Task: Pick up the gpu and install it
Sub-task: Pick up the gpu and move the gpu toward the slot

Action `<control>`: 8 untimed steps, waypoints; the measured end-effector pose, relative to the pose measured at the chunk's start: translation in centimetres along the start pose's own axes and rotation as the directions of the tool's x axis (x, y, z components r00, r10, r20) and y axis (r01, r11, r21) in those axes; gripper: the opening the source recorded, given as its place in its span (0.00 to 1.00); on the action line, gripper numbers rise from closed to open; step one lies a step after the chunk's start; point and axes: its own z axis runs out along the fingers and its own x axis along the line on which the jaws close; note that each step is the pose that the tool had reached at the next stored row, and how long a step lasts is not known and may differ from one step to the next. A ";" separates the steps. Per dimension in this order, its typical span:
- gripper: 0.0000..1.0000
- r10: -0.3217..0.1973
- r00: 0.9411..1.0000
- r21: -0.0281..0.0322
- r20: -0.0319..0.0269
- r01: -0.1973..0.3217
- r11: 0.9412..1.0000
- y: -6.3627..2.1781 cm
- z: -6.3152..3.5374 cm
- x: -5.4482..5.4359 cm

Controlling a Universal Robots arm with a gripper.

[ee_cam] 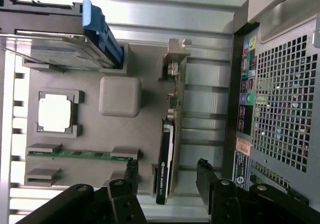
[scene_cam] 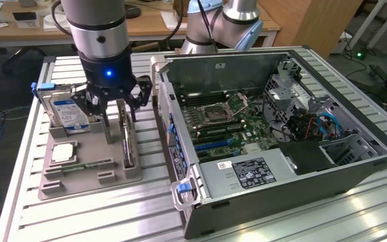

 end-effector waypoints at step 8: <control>0.59 0.001 1.000 0.000 0.000 -0.001 1.000 -0.29 1.35 -0.3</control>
